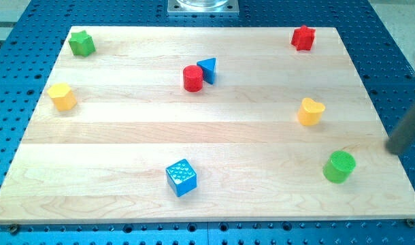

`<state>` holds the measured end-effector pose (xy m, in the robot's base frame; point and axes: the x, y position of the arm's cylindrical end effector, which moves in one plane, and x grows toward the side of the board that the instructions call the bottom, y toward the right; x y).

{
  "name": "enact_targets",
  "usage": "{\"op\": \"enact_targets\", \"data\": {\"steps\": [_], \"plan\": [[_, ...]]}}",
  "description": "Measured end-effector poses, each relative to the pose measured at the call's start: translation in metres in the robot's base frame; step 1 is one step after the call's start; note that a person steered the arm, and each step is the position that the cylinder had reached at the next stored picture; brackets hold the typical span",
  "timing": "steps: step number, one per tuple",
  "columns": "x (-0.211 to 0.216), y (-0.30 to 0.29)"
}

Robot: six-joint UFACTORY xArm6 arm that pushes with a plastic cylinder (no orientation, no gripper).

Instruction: Move the green circle into the green star

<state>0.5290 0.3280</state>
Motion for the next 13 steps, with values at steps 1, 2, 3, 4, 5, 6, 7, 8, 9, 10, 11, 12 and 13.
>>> {"op": "enact_targets", "data": {"steps": [1, 2, 3, 4, 5, 6, 7, 8, 9, 10, 11, 12, 13], "plan": [[0.037, -0.033], [0.007, -0.125], [0.006, -0.192], [0.010, -0.149], [0.048, -0.151], [0.058, -0.216], [0.022, -0.285], [0.017, -0.292], [-0.020, -0.375], [-0.092, -0.439], [-0.108, -0.462], [-0.053, -0.462], [-0.008, -0.457]]}}
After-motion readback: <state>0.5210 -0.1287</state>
